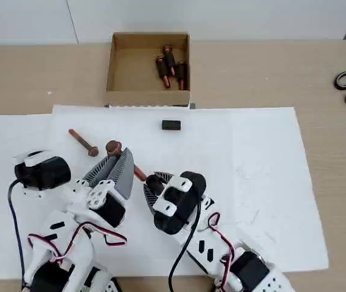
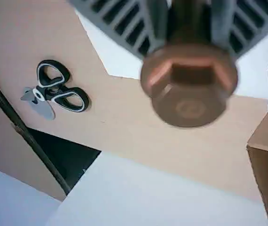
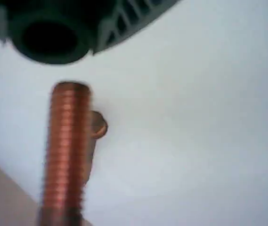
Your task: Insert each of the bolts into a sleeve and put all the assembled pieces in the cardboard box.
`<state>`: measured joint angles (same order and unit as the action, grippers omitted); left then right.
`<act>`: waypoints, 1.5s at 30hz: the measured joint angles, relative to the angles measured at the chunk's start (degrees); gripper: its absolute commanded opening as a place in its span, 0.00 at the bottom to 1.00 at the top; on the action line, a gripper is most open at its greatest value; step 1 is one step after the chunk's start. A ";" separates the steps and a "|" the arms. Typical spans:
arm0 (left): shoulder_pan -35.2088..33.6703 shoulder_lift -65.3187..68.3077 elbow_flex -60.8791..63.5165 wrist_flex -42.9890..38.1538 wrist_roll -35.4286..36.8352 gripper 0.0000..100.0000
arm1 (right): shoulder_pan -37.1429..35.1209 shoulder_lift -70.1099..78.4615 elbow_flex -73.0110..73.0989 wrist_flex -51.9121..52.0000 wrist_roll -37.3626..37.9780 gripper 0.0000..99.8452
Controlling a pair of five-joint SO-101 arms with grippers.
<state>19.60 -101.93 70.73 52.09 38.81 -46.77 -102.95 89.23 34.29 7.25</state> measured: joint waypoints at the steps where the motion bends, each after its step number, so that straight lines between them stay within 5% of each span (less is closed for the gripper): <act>1: 0.79 0.00 0.00 0.26 -0.35 0.00 | 0.00 0.00 0.00 0.00 0.00 0.00; 28: 3.87 0.00 4.22 -4.31 -6.15 0.00 | -0.88 0.00 0.00 0.00 0.00 0.00; 38: 11.25 -0.18 -0.88 11.69 -9.32 0.00 | -1.14 0.00 0.18 0.09 0.18 0.00; 45: 11.78 -0.70 -0.97 15.12 -9.41 0.00 | -1.41 0.09 0.35 0.18 0.26 0.00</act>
<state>31.38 -102.64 69.76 67.21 29.41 -48.18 -102.86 89.58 34.46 7.52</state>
